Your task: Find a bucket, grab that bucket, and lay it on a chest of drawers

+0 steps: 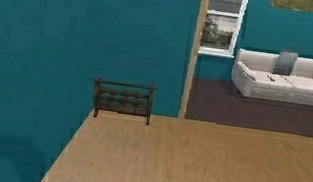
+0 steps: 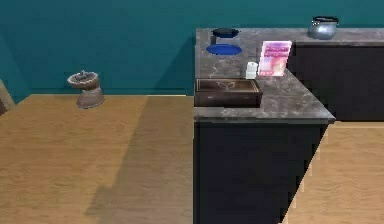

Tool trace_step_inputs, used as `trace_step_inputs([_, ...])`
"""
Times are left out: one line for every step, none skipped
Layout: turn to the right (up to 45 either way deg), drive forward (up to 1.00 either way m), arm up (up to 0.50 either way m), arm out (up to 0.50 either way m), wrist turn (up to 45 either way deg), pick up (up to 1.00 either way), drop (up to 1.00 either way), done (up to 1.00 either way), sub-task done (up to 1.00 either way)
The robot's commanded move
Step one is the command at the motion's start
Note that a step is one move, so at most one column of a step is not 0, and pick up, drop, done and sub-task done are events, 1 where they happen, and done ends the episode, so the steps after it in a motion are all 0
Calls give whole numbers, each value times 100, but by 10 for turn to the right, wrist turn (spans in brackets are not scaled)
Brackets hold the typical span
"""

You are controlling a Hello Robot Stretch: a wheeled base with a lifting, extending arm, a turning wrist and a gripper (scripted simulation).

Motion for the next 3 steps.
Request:
trace_step_inputs([60,0,0,0,0,0,0,0,0])
trace_step_inputs([0,20,0,0,0,0,0,0,0])
trace_step_inputs([270,0,0,0,0,0,0,0,0])
